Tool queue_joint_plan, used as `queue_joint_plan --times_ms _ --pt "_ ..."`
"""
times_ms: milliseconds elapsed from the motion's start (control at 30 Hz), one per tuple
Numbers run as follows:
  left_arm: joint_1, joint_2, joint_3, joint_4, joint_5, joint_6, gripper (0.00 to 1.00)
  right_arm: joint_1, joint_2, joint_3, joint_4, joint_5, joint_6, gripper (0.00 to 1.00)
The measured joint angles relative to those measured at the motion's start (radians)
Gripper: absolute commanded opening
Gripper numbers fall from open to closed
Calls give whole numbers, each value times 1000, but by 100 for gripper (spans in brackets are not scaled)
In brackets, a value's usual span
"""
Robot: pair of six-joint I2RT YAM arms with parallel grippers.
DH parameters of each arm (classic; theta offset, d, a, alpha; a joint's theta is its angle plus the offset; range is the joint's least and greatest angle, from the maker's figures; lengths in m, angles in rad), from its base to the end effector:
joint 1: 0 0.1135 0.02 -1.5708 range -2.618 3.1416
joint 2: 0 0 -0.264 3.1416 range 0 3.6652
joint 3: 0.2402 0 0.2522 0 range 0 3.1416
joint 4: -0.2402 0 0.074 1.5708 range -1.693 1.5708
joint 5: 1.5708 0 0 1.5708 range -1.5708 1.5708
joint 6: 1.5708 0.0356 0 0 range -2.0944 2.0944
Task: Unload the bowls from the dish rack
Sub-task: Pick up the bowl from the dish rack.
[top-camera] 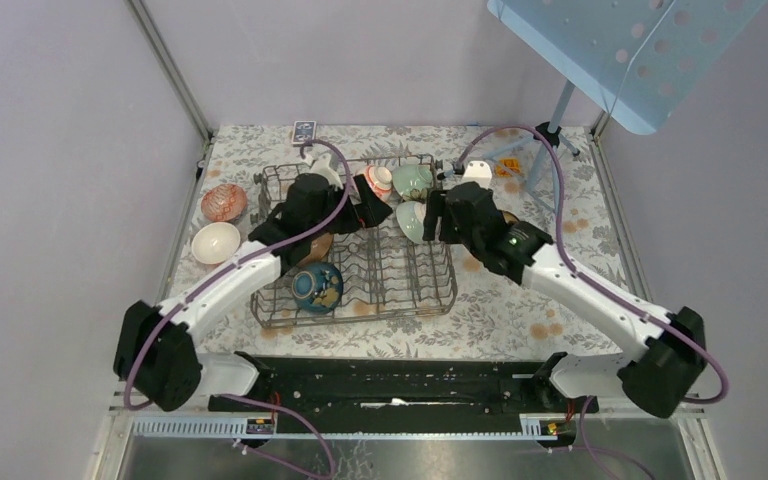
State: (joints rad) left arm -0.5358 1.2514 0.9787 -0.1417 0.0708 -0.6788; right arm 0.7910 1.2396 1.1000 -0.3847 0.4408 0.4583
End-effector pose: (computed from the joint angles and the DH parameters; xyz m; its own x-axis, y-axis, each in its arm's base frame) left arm 0.2476 -0.1499 0.3119 -0.6242 -0.3578 -0.6946 0.2223 0.7709 -0.5969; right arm 0.2056 0.1863 0.3353 -0.4853 0.0783 -0.8708 -0.1881 0.9633 0.1915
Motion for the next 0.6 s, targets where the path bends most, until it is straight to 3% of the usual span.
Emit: queue_joint_plan --times_ms 233,400,600 --pt "6 162 -63 246 193 -138 93 -171 174 16 176 -219 75 53" --pt "49 272 -63 416 276 -250 90 -255 292 27 268 -315 127 51" --pt "64 360 -63 457 298 -295 85 -282 379 63 312 -370 144 53"
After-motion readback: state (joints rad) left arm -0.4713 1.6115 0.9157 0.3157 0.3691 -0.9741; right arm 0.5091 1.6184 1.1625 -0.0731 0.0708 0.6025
